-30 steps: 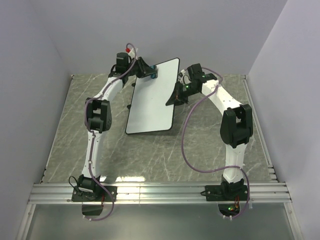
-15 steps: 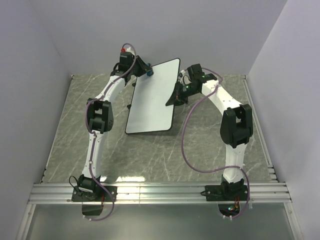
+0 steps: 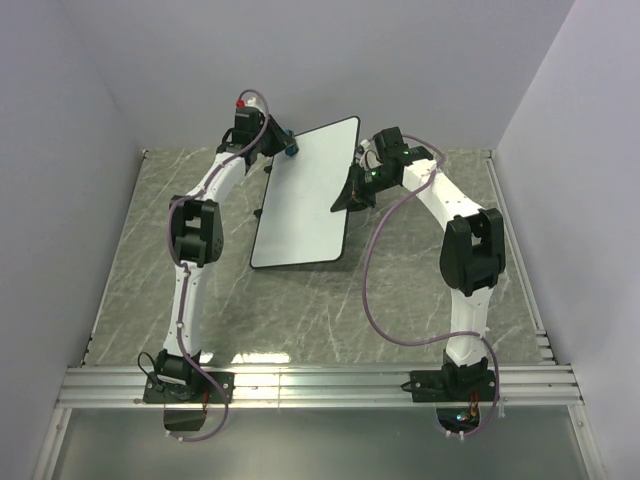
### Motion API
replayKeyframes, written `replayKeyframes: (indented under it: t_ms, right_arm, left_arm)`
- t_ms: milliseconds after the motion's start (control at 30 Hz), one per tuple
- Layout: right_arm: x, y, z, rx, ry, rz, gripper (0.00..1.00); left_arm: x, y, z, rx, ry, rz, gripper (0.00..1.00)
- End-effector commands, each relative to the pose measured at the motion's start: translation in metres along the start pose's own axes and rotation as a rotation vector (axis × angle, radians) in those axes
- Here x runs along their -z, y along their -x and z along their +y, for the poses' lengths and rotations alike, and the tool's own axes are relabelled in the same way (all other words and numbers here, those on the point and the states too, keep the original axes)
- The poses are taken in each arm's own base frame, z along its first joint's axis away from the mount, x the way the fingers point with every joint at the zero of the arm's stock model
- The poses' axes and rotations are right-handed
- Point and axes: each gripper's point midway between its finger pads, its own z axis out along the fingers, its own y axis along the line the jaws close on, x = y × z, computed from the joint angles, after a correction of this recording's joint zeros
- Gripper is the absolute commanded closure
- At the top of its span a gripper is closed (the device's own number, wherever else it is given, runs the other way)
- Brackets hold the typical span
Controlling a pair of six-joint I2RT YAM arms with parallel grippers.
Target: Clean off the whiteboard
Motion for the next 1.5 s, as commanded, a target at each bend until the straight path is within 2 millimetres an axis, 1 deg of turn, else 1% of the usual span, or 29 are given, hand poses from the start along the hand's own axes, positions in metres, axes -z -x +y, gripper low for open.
replayKeyframes:
  t_ms: [0,67,100,200,300,467,567,600,633,667,700,733,767,800,833,867,900,967,1000,1033,1100,1133,1167,1233,1300,1333,1400,1433,1467]
  right_arm:
    - [-0.035,-0.088,-0.075,-0.043,-0.327,0.3,1.0]
    - [-0.036,-0.088,-0.074,-0.041,-0.323,0.298,1.0]
    - [-0.035,-0.089,-0.074,-0.039,-0.32,0.296,1.0]
    - [-0.036,-0.093,-0.075,-0.04,-0.316,0.293,1.0]
    - [-0.036,-0.097,-0.077,-0.042,-0.314,0.292,1.0]
    - [-0.034,-0.098,-0.077,-0.031,-0.314,0.28,1.0]
    - [-0.033,-0.095,-0.075,-0.024,-0.308,0.265,1.0]
    - [-0.033,-0.094,-0.073,-0.02,-0.307,0.26,1.0]
    - [-0.032,-0.093,-0.073,-0.023,-0.307,0.255,1.0]
    - [-0.031,-0.089,-0.07,-0.018,-0.309,0.245,1.0]
    - [-0.031,-0.084,-0.069,-0.016,-0.31,0.236,1.0]
    - [-0.031,-0.082,-0.066,-0.013,-0.311,0.23,1.0]
    - [-0.031,-0.072,-0.06,-0.005,-0.305,0.213,1.0]
    - [-0.03,-0.066,-0.057,-0.005,-0.302,0.201,1.0]
    - [-0.03,-0.061,-0.052,-0.004,-0.289,0.193,1.0]
    - [-0.031,-0.049,-0.044,-0.001,-0.272,0.173,1.0]
    - [-0.03,-0.042,-0.04,0.002,-0.263,0.16,1.0]
    - [-0.032,-0.025,-0.029,0.014,-0.248,0.131,1.0]
    - [-0.031,-0.019,-0.025,0.018,-0.239,0.121,1.0]
    - [-0.032,-0.015,-0.022,0.019,-0.233,0.118,1.0]
    - [-0.032,-0.005,-0.018,0.024,-0.225,0.101,1.0]
    - [-0.033,-0.003,-0.019,0.019,-0.223,0.097,1.0]
    - [-0.033,-0.001,-0.019,0.019,-0.215,0.09,1.0]
    - [-0.033,-0.003,-0.019,0.015,-0.212,0.087,1.0]
    - [-0.033,-0.007,-0.021,0.015,-0.208,0.082,1.0]
    - [-0.032,-0.008,-0.022,0.012,-0.207,0.081,1.0]
    - [-0.03,-0.014,-0.024,0.009,-0.206,0.083,1.0]
    - [-0.029,-0.017,-0.024,0.004,-0.205,0.082,1.0]
    - [-0.028,-0.02,-0.025,0.005,-0.202,0.077,1.0]
  left_arm:
    - [0.02,-0.053,-0.035,-0.05,-0.129,0.207,1.0]
    - [0.028,-0.056,-0.052,-0.076,-0.187,0.213,1.0]
    - [0.03,-0.067,-0.055,-0.072,-0.198,0.241,1.0]
    - [0.035,-0.077,-0.07,-0.079,-0.245,0.269,1.0]
    - [0.04,-0.068,-0.088,-0.082,-0.275,0.246,1.0]
    - [0.051,-0.052,-0.103,-0.089,-0.292,0.211,1.0]
    - [0.056,-0.05,-0.097,-0.102,-0.248,0.197,1.0]
    - [0.058,-0.057,-0.089,-0.099,-0.218,0.219,1.0]
    - [0.064,-0.053,-0.09,-0.112,-0.211,0.213,1.0]
    - [0.066,-0.065,-0.077,-0.118,-0.181,0.24,1.0]
    - [0.071,-0.069,-0.075,-0.126,-0.175,0.25,1.0]
    - [0.082,-0.066,-0.079,-0.138,-0.18,0.245,1.0]
    - [0.087,-0.07,-0.077,-0.157,-0.183,0.258,1.0]
    - [0.091,-0.085,-0.066,-0.151,-0.161,0.296,1.0]
    - [0.097,-0.091,-0.064,-0.148,-0.154,0.321,1.0]
    - [0.108,-0.094,-0.067,-0.153,-0.17,0.342,1.0]
    - [0.114,-0.104,-0.062,-0.145,-0.162,0.374,1.0]
    - [0.132,-0.113,-0.065,-0.151,-0.157,0.419,1.0]
    - [0.138,-0.123,-0.061,-0.145,-0.152,0.449,1.0]
    - [0.149,-0.121,-0.068,-0.154,-0.164,0.444,1.0]
    - [0.161,-0.134,-0.067,-0.15,-0.153,0.474,1.0]
    - [0.17,-0.129,-0.073,-0.16,-0.16,0.458,1.0]
    - [0.173,-0.136,-0.069,-0.158,-0.139,0.466,1.0]
    - [0.176,-0.13,-0.063,-0.168,-0.095,0.423,1.0]
    - [0.176,-0.129,-0.051,-0.159,-0.018,0.415,1.0]
    - [0.17,-0.125,-0.035,-0.163,0.061,0.391,1.0]
    - [0.165,-0.118,-0.023,-0.145,0.111,0.379,1.0]
    - [0.159,-0.121,-0.014,-0.131,0.129,0.389,1.0]
    - [0.155,-0.114,-0.01,-0.116,0.132,0.381,1.0]
